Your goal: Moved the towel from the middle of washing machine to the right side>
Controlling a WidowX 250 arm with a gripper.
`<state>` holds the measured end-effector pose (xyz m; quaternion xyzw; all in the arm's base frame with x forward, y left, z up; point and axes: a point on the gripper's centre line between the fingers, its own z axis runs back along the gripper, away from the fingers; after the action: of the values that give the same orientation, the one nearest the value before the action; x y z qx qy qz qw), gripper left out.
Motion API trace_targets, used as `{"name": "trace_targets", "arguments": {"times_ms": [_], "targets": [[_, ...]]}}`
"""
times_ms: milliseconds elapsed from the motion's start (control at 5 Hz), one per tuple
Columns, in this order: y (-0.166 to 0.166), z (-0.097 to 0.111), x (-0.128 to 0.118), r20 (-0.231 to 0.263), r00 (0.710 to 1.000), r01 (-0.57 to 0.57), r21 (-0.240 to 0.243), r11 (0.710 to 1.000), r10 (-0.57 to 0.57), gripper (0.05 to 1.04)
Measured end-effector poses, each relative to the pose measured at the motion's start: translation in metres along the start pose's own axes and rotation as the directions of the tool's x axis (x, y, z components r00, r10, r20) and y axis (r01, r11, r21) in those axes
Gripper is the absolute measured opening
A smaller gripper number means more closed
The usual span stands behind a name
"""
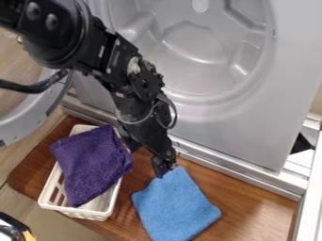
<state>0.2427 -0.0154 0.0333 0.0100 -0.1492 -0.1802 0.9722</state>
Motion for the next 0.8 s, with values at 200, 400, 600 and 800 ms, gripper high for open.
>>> {"name": "trace_targets", "arguments": {"times_ms": [200,400,600,800], "targets": [[-0.001,-0.005,-0.003,-0.019,1.0,-0.001,-0.006,1.0,0.0,0.999],[-0.019,-0.027,0.008,-0.01,0.998,0.065,-0.034,0.997,-0.066,0.999],[-0.025,-0.055,0.019,-0.021,0.99,0.138,-0.042,0.99,-0.139,0.999],[-0.032,-0.078,0.023,-0.038,0.981,0.186,-0.062,0.981,-0.188,0.999]]}}
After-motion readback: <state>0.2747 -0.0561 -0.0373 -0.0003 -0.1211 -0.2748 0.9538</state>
